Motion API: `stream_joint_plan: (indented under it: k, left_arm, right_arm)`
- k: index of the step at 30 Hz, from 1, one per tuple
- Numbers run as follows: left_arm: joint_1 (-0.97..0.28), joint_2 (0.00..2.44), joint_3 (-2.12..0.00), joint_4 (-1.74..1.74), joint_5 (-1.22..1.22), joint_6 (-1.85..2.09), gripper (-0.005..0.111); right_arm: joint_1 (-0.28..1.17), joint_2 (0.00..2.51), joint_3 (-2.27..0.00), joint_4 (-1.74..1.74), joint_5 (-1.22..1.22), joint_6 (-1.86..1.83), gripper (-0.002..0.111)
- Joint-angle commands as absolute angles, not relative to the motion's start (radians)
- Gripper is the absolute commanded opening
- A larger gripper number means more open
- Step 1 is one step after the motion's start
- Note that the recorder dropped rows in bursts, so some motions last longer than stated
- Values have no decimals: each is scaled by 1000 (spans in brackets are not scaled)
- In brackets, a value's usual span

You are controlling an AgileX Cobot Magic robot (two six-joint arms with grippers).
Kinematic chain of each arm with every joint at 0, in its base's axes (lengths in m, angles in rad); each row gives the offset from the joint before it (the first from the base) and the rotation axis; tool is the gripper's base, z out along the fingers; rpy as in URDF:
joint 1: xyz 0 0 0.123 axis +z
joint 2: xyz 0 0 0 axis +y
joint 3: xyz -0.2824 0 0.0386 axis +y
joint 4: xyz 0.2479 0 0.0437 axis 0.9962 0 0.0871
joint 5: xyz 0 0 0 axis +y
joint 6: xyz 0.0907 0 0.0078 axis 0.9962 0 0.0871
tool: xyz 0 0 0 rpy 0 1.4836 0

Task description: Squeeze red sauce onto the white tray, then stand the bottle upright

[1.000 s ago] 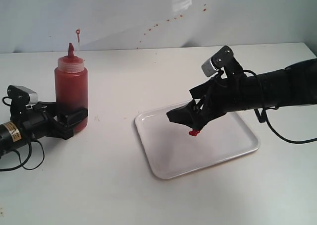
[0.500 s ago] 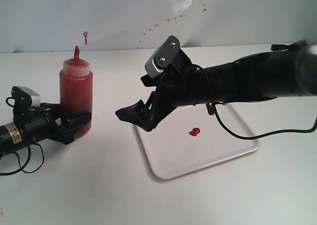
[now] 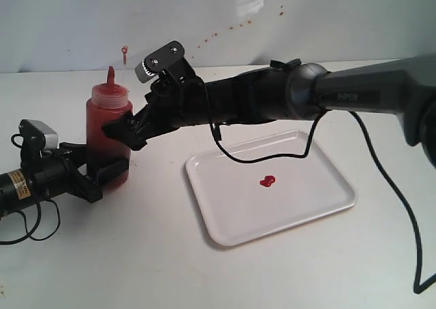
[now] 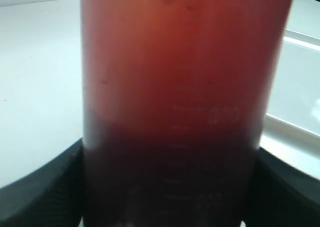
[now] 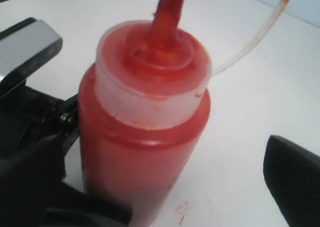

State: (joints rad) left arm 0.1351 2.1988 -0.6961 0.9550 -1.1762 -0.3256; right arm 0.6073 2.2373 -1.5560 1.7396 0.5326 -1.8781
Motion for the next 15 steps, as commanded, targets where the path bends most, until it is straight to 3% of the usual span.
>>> stream_joint_plan:
  k: [1,6,14,15]
  left_arm:
    - [135,2187,-703,959,-1221,-336,0]
    - [135,2187,-703,959,-1221,-336,0]
    - [135,2187,-703,951,-1221,-336,0]
    - [135,2187,-703,951,-1221,-336,0]
  right_arm:
    - [641,2299,-1649,1744,535,-1859,103]
    - [699,2322,-1685,1744,479,-1861,84]
    - [733,2319,-1685,1744,464,-1903,5]
    - [733,2319,-1685,1744,463,-1906,0]
